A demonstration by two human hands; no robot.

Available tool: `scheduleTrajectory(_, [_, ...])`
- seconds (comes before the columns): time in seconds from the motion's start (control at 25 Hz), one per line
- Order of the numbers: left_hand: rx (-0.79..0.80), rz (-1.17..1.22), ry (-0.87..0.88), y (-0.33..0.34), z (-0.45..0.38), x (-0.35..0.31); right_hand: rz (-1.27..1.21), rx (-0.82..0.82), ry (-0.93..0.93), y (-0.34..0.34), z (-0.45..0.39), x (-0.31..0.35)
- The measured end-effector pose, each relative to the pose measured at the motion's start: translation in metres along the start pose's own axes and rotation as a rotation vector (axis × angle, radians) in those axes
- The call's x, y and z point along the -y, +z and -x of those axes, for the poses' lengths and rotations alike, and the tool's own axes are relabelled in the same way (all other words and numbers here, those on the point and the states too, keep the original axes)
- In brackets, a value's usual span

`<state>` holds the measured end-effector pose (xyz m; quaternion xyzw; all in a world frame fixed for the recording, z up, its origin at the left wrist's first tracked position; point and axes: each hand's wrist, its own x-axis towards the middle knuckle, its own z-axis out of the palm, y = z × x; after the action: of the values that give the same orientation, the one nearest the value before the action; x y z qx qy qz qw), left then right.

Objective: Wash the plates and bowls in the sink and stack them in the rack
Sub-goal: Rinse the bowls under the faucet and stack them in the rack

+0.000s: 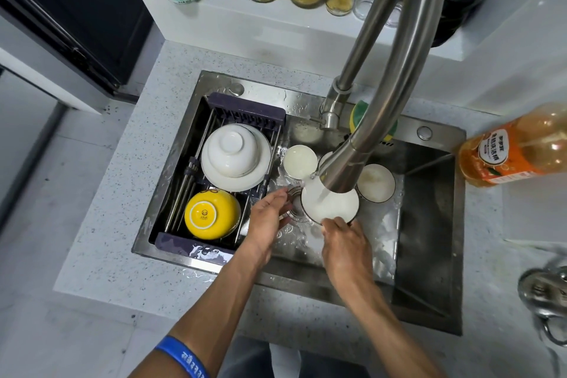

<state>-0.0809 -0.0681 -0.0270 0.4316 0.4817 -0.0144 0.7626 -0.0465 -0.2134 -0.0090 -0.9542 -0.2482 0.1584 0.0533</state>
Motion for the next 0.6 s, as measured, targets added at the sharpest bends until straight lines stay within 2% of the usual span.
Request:
scheduleTrajectory(0.12, [-0.001,-0.002,-0.005,0.0,0.0,0.005,-0.039,0.032,-0.055,0.005,0.0,0.008])
scheduleTrajectory(0.2, [0.011,-0.034,0.0,-0.001,-0.002,0.007,-0.172,-0.014,-0.018,0.008,-0.01,0.009])
scheduleTrajectory(0.28, [0.047,-0.073,0.018,0.0,-0.004,0.008,-0.546,-0.063,0.175,0.011,-0.017,0.005])
scheduleTrajectory(0.36, [0.087,-0.122,0.05,0.006,-0.002,0.009,-1.183,0.027,0.504,0.007,-0.017,0.009])
scheduleTrajectory(0.44, [0.12,-0.149,0.074,0.017,0.0,0.011,-1.641,0.094,0.77,-0.001,-0.014,0.013])
scheduleTrajectory(0.52, [0.168,-0.13,0.065,0.03,-0.002,0.012,-1.828,0.119,0.89,-0.009,-0.015,0.009])
scheduleTrajectory(0.6, [0.184,-0.143,0.05,0.045,-0.006,0.011,-1.891,0.144,0.895,-0.018,-0.014,0.0])
